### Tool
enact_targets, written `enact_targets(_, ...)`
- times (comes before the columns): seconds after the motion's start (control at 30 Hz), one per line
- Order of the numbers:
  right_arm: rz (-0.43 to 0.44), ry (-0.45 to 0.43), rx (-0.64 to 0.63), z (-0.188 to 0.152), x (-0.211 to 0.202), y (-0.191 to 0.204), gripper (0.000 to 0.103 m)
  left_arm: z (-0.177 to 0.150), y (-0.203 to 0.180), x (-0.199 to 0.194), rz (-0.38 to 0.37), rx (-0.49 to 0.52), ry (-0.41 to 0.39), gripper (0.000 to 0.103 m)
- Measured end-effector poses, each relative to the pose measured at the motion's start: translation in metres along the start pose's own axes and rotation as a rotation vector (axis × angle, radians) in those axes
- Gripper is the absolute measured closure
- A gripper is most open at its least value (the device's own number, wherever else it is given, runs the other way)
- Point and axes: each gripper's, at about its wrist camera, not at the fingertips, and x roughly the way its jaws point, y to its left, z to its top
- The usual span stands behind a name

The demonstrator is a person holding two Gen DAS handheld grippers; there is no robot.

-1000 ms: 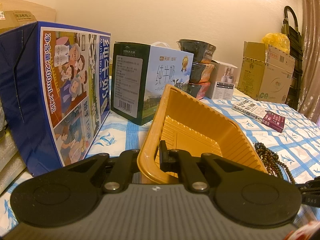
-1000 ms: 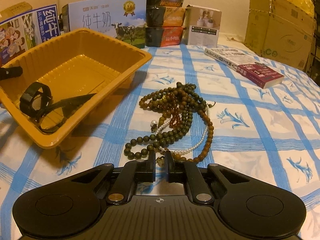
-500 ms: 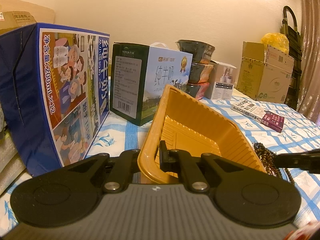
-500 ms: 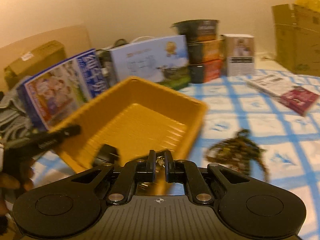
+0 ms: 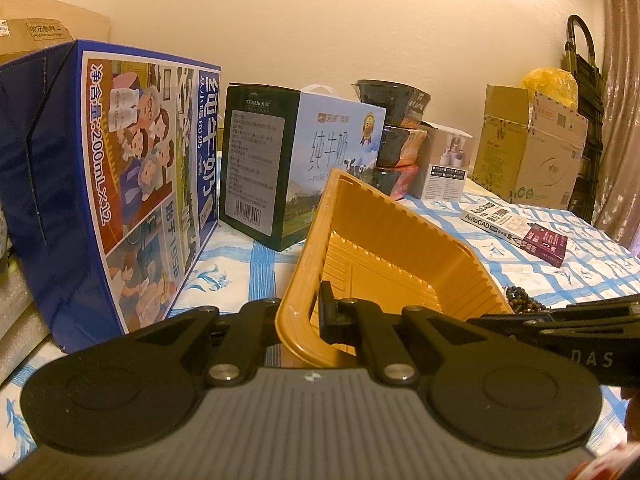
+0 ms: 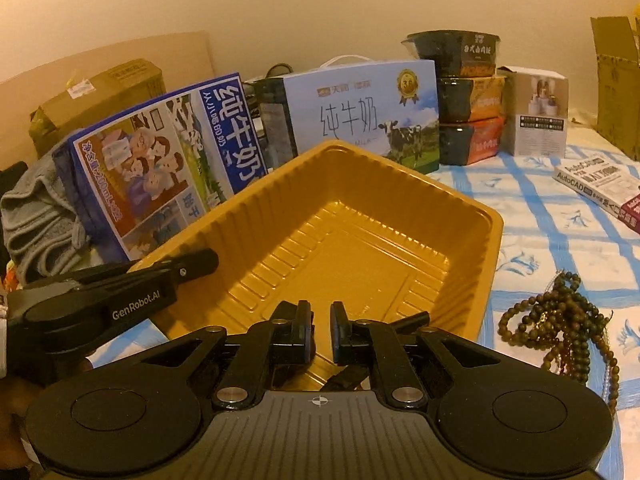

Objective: Organize jewelry
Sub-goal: 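Grasp a bead bracelet with the right tool and release it over the tray, then move the open right tool back over the bead pile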

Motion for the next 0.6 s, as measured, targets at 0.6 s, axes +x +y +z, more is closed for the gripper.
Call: enact_targets(0.6, -0.273, 0.015, 0.174, -0.044, -0.088, -0.094, 0.062, -0.001, 0.001, 0.000, 0.005, 0.004, 0.003, 0.097)
